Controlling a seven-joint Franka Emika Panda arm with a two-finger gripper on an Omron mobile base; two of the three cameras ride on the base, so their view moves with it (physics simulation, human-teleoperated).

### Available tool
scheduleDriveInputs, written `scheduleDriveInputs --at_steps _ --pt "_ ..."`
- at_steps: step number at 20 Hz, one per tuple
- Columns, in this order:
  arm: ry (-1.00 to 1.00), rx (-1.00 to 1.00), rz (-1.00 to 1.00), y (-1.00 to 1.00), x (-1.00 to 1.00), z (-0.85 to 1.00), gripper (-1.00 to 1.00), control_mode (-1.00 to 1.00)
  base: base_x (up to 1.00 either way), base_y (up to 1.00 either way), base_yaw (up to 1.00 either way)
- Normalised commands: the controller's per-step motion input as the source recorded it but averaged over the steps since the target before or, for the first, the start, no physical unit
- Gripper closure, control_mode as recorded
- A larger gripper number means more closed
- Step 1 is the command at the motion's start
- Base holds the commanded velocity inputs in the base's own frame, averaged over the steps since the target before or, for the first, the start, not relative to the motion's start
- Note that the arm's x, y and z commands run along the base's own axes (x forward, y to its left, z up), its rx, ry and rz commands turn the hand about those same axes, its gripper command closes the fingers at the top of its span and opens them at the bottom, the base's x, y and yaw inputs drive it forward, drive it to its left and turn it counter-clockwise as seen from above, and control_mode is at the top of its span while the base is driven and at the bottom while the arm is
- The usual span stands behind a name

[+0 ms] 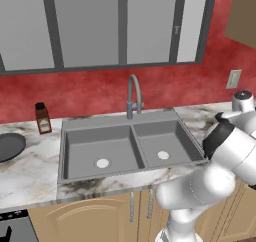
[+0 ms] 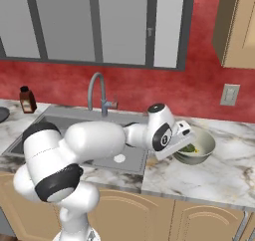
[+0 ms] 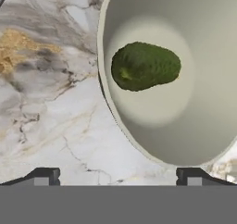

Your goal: Pick the cucumber from the sink and place it in the bowl. Then pick the bowl and place it in the microwave. Then close the microwave door and press the start button.

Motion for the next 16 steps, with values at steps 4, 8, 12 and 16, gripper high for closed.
scheduleDriveInputs --at_steps 4,8,12,16 --pt "0.05 -0.08 0.15 -0.17 0.2 -0.28 -1.0 -1.0 0.0 0.0 0.0" --pt "0.0 -0.04 0.18 -0.06 0.25 -0.16 -1.0 -1.0 0.0 0.0 0.0" --pt "0.02 -0.01 0.14 -0.1 0.06 -0.23 -1.0 -1.0 0.0 0.0 0.0" --pt "0.07 -0.03 0.09 -0.03 0.21 -0.26 -1.0 -1.0 0.0 0.0 0.0"
